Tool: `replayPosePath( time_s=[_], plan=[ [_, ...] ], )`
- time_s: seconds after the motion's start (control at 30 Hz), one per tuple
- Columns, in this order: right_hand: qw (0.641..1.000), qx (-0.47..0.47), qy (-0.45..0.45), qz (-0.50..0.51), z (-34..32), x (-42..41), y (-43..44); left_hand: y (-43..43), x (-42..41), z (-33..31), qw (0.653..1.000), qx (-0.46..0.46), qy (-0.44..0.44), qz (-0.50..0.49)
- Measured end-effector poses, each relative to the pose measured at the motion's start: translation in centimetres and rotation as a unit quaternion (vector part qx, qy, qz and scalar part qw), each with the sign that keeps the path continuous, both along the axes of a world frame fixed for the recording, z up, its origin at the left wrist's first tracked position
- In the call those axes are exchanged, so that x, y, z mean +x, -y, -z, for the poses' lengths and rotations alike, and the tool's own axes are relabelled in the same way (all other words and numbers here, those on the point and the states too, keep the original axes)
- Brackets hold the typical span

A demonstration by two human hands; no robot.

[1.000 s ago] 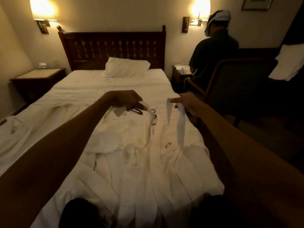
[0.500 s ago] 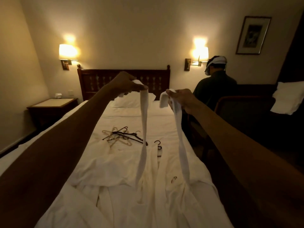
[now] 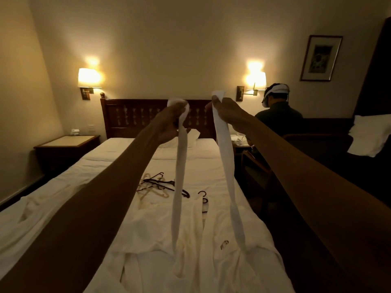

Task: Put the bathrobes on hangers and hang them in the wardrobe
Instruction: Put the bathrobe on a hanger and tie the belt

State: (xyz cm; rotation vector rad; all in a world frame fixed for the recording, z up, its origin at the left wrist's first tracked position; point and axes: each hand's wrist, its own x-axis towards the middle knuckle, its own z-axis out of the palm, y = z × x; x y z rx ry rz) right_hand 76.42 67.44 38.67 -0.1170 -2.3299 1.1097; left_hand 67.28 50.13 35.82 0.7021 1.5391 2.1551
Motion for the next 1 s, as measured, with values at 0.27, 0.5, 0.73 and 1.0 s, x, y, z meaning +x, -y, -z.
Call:
replayPosePath(
  time_s=[0.27, 0.5, 0.73, 1.0],
  plan=[
    [0.995, 0.012, -0.084, -0.046, 0.6, -0.2, -2.2, -2.9, 0.4, 4.1, 0.976, -0.128, -0.156, 0.085],
    [0.997, -0.051, -0.036, -0.040, 3.6, 0.0, -2.6, -4.7, 0.8, 6.2, 0.967, -0.134, -0.210, 0.048],
    [0.994, 0.046, 0.098, -0.020, 9.6, 0.1, -3.7, -4.3, -0.4, 7.9, 0.989, -0.108, -0.087, 0.042],
    [0.994, 0.083, -0.046, -0.059, 12.3, 0.9, -2.5, -4.2, -0.5, 8.0, 0.954, -0.256, -0.152, -0.042]
  ],
)
